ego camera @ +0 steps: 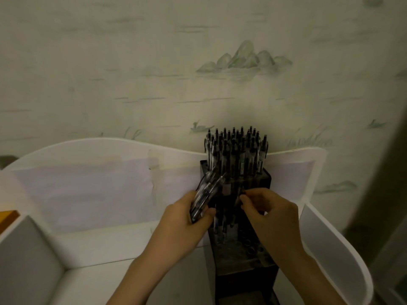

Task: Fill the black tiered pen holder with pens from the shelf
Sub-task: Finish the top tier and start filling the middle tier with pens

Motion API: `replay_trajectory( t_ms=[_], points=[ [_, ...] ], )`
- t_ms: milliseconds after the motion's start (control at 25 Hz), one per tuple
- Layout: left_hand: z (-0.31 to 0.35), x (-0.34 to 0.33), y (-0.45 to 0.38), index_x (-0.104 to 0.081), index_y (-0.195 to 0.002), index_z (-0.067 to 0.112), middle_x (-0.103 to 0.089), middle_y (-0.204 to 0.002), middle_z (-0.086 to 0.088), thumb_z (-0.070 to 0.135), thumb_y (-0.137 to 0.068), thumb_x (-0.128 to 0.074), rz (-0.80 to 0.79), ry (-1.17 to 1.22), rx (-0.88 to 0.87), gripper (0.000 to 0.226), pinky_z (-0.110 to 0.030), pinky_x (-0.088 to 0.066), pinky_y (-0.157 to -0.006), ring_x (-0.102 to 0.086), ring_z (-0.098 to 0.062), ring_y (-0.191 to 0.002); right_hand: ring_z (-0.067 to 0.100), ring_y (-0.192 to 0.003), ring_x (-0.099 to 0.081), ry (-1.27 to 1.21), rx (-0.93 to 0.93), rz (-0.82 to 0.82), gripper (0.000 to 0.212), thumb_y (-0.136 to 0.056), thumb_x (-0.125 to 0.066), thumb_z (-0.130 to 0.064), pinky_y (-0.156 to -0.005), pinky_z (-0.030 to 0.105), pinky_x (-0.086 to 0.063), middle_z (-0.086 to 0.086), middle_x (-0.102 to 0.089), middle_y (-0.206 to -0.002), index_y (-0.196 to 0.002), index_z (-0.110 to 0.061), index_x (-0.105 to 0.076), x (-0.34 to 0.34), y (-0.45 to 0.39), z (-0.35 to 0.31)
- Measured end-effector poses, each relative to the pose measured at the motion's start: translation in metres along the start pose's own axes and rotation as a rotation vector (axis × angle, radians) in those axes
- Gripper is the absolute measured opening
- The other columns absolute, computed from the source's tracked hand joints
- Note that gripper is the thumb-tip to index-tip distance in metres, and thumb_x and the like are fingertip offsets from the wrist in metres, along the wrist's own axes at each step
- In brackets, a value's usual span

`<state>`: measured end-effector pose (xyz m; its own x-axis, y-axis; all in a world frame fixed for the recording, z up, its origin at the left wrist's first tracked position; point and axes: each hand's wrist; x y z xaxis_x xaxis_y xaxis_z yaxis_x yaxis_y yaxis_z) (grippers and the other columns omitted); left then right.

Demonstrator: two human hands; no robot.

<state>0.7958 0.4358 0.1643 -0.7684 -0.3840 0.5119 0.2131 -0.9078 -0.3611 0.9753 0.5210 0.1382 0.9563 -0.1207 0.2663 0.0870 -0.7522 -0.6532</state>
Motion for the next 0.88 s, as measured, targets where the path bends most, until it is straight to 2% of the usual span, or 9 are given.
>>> replay_trajectory(
  t_ms=[240, 560, 640, 760, 880],
  points=[
    [0.002, 0.002, -0.004, -0.059, -0.083, 0.025, -0.056, -0.06, 0.013, 0.029, -0.089, -0.065, -0.012, -0.011, -0.022, 0.01, -0.011, -0.036, -0.049, -0.048, 0.001, -0.051, -0.01, -0.074, -0.064, 0.075, 0.031, -0.016, 0.008, -0.083, -0.075, -0.016, -0.066, 0.0, -0.045, -0.025, -0.065, -0.074, -0.088, -0.021, -0.074, 0.001, -0.004, -0.002],
    [0.003, 0.002, -0.005, -0.057, -0.081, 0.031, -0.057, -0.061, 0.017, 0.029, -0.089, -0.065, -0.038, 0.007, -0.021, 0.012, -0.009, -0.034, -0.049, -0.05, 0.002, -0.052, -0.012, -0.073, -0.063, 0.083, -0.014, -0.058, 0.011, -0.083, -0.075, -0.016, -0.065, -0.001, -0.044, -0.028, -0.062, -0.072, -0.088, -0.026, -0.073, -0.006, 0.0, 0.003],
    [0.003, 0.001, -0.005, -0.058, -0.082, 0.03, -0.057, -0.061, 0.018, 0.028, -0.09, -0.065, -0.048, 0.009, -0.021, 0.01, -0.008, -0.034, -0.048, -0.049, 0.003, -0.052, -0.014, -0.074, -0.062, 0.115, -0.055, -0.105, 0.009, -0.083, -0.075, -0.017, -0.064, -0.003, -0.043, -0.028, -0.06, -0.07, -0.088, -0.024, -0.075, -0.007, -0.002, 0.006],
    [0.002, 0.001, -0.004, -0.056, -0.079, 0.026, -0.055, -0.059, 0.019, 0.027, -0.09, -0.065, -0.053, 0.009, -0.033, 0.014, -0.008, -0.033, -0.048, -0.049, 0.003, -0.051, -0.005, -0.069, -0.063, 0.211, -0.125, -0.233, 0.008, -0.085, -0.073, -0.017, -0.065, 0.001, -0.045, -0.02, -0.062, -0.07, -0.091, -0.021, -0.076, -0.011, 0.004, 0.012],
    [0.002, 0.001, -0.005, -0.053, -0.077, 0.028, -0.054, -0.058, 0.018, 0.027, -0.09, -0.065, -0.054, 0.02, -0.036, 0.017, -0.009, -0.034, -0.048, -0.048, 0.003, -0.05, -0.012, -0.066, -0.059, 0.226, -0.153, -0.23, 0.01, -0.084, -0.075, -0.02, -0.064, -0.003, -0.041, -0.024, -0.059, -0.071, -0.094, -0.02, -0.076, -0.01, 0.01, 0.014]
  ],
)
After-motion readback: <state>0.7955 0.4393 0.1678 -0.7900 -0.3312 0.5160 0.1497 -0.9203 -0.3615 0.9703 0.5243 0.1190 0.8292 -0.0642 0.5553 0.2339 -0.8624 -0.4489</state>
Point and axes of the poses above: each hand's wrist, its own y-axis away from the middle knuckle, its own x-axis out of the back of the hand, z = x × y
